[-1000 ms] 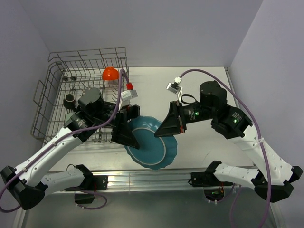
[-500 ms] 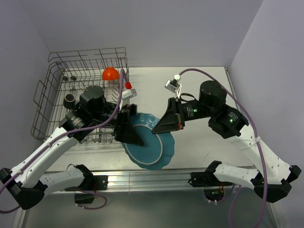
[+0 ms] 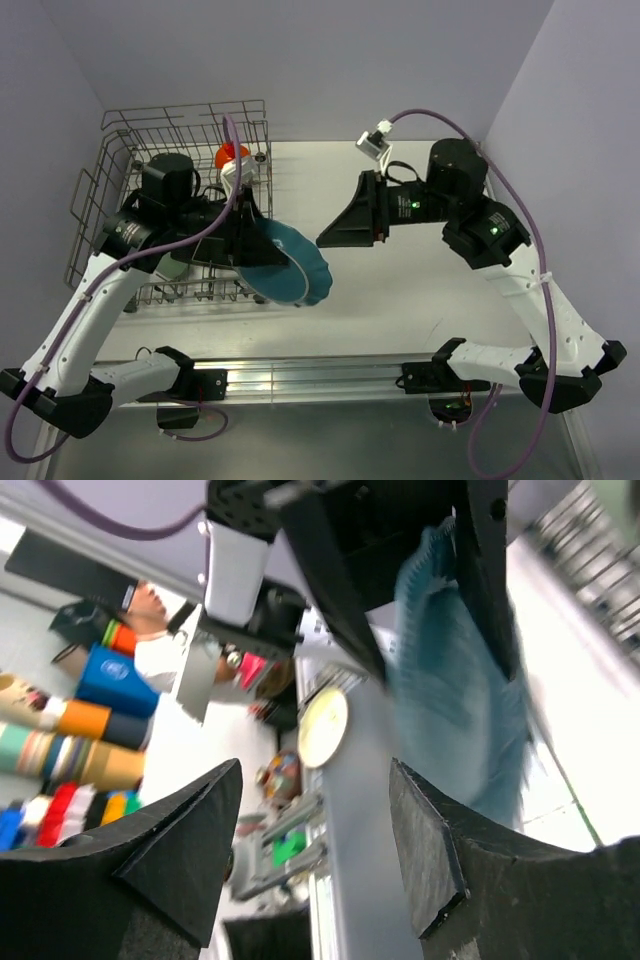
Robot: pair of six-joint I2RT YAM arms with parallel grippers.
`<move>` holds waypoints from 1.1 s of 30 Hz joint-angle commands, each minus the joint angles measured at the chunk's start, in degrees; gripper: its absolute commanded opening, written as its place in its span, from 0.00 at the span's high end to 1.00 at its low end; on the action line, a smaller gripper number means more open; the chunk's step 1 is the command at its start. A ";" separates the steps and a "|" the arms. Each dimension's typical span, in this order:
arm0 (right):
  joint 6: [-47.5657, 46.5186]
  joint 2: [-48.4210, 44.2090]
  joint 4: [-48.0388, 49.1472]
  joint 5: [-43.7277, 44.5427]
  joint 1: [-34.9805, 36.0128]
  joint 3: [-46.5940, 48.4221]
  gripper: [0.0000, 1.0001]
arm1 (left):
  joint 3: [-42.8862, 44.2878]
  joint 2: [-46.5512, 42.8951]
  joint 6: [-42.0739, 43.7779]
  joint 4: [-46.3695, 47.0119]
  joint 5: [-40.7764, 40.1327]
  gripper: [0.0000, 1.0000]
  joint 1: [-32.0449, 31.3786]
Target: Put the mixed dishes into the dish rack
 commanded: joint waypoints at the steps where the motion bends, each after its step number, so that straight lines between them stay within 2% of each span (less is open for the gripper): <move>1: -3.71 -1.71 -3.01 -0.69 -3.75 5.88 0.32 | 4.45 2.15 5.44 -2.84 -3.62 1.00 2.36; 6: -11.08 -2.85 -14.15 4.57 -11.48 8.77 0.32 | 13.67 7.59 11.59 -5.74 -8.53 1.00 6.58; 10: -15.66 -2.76 -21.82 6.95 -12.64 9.31 0.32 | 19.13 11.72 10.99 -0.92 -7.84 1.00 11.32; 15: -17.61 -3.82 -24.64 8.28 -12.73 5.19 0.32 | 26.07 19.01 10.89 0.76 -7.05 1.00 14.23; 20: -20.86 -4.52 -28.77 16.26 -12.73 5.18 0.33 | 32.48 25.69 12.21 1.64 -6.70 1.00 20.18; 24: -22.79 -4.87 -32.19 21.63 -11.85 5.18 0.34 | 41.44 30.70 14.93 -1.43 -8.80 1.00 24.86; 25: -23.06 -4.87 -32.64 22.33 -11.50 5.35 0.34 | 43.81 31.58 17.81 -1.96 -8.81 1.00 25.82; 29: -25.08 -4.08 -35.71 28.66 -9.48 6.85 0.34 | 45.76 35.88 18.46 -1.44 -9.08 1.00 30.21; 33: -26.84 -2.85 -36.33 31.91 -8.07 8.69 0.34 | 47.34 40.63 18.36 -0.38 -8.54 1.00 31.10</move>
